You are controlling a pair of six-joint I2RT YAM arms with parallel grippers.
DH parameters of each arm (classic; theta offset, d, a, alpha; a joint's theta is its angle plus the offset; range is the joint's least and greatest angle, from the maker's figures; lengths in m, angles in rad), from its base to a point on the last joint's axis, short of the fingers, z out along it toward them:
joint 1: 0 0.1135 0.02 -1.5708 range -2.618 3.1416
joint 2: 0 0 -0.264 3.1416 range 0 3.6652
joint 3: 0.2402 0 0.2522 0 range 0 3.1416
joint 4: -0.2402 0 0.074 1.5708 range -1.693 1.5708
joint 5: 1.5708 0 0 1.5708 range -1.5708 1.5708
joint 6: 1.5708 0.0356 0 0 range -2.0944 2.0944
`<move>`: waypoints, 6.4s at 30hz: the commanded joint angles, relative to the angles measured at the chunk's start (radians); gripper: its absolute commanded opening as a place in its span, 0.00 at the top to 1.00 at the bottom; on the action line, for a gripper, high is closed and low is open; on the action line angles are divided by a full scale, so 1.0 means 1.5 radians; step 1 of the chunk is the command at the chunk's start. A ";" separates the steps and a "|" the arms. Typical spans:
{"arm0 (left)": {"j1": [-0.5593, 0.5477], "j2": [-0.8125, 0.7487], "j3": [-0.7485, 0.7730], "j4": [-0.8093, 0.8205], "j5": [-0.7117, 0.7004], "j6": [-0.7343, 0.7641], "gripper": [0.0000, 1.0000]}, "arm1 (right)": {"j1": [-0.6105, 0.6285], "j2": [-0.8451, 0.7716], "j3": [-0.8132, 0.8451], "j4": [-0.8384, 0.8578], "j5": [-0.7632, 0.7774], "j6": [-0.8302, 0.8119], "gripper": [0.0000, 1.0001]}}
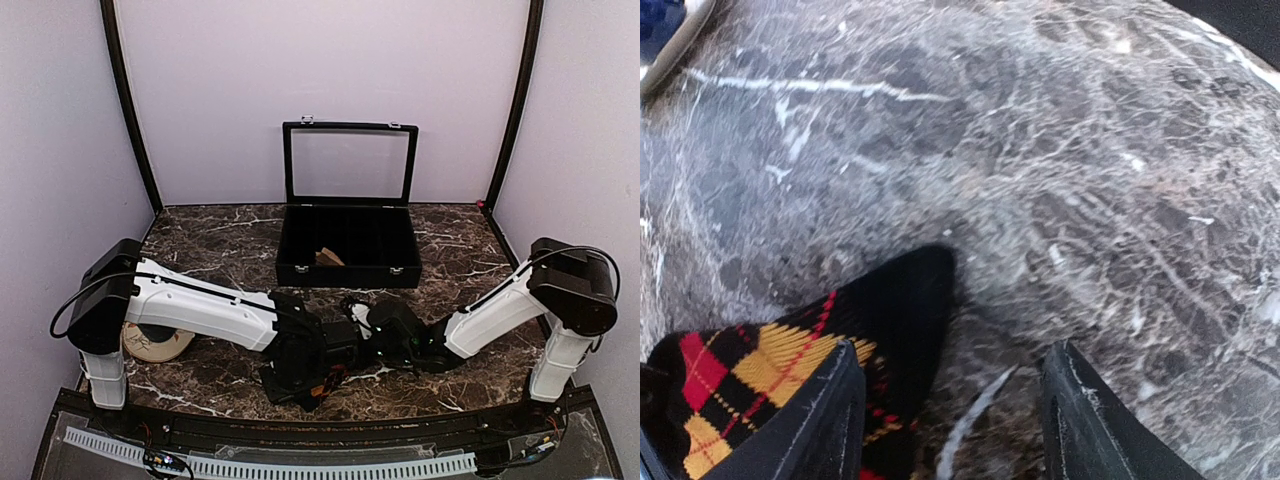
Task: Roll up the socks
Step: Adjust the sock at the center of the board, then rotate the sock at the center of the board.
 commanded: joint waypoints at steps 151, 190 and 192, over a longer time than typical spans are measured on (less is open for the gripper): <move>0.133 0.032 0.035 0.200 -0.184 0.521 0.88 | -0.138 -0.029 0.026 -0.264 0.022 -0.079 0.30; 0.155 0.024 -0.022 0.337 -0.110 0.723 0.84 | 0.091 -0.152 -0.022 -0.348 0.049 0.074 0.29; 0.156 0.025 -0.024 0.339 -0.108 0.729 0.84 | 0.103 -0.152 -0.019 -0.349 0.050 0.080 0.29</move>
